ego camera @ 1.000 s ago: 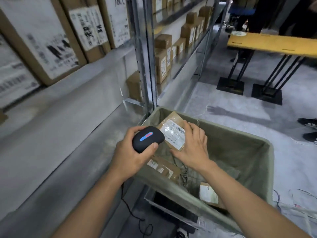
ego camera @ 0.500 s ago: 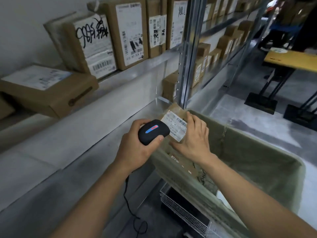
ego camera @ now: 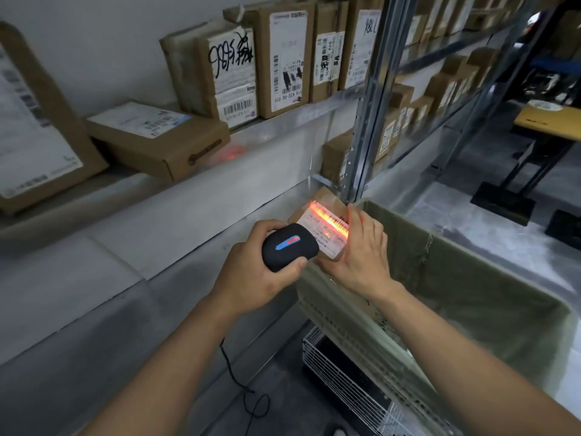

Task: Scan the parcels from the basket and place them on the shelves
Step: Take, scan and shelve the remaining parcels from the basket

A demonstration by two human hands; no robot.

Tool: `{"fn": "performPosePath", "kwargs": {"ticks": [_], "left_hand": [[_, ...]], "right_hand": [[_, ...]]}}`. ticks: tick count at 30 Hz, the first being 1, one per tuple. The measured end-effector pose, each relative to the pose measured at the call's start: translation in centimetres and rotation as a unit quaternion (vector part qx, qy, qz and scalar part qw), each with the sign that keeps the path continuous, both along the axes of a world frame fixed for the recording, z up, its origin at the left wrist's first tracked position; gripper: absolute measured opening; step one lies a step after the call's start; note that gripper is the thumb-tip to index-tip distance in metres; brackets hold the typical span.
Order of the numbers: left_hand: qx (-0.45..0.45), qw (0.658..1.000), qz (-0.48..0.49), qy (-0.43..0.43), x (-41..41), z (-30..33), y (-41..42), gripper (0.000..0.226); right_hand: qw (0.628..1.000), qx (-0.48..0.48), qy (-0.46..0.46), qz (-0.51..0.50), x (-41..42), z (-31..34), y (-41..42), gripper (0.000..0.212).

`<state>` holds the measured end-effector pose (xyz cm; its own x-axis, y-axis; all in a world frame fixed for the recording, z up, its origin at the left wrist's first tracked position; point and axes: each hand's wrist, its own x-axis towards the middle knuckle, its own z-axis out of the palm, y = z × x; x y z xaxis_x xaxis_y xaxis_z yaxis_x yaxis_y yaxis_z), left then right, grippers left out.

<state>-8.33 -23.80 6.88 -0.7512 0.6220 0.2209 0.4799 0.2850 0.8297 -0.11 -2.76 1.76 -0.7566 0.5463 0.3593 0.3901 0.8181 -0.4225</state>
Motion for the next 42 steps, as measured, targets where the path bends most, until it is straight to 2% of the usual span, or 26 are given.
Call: {"fn": "performPosePath", "kwargs": {"ticks": [24,34,42], "left_hand": [[-0.033,0.992,0.122,0.007,9.4,2.1,-2.3,0.055],[-0.028,0.97,0.24,0.039,12.6,2.1,-8.7,0.055],[0.017,0.934,0.353,0.046,14.3,1.7,-16.8,0.052]], "right_hand": [[0.989,-0.036,0.016,0.144,3.0,-0.8,-0.3,0.122],[0.971,-0.077,0.015,0.226,1.8,-0.7,-6.9,0.123],[0.954,-0.093,0.054,0.28,0.3,0.2,-16.0,0.119]]}}
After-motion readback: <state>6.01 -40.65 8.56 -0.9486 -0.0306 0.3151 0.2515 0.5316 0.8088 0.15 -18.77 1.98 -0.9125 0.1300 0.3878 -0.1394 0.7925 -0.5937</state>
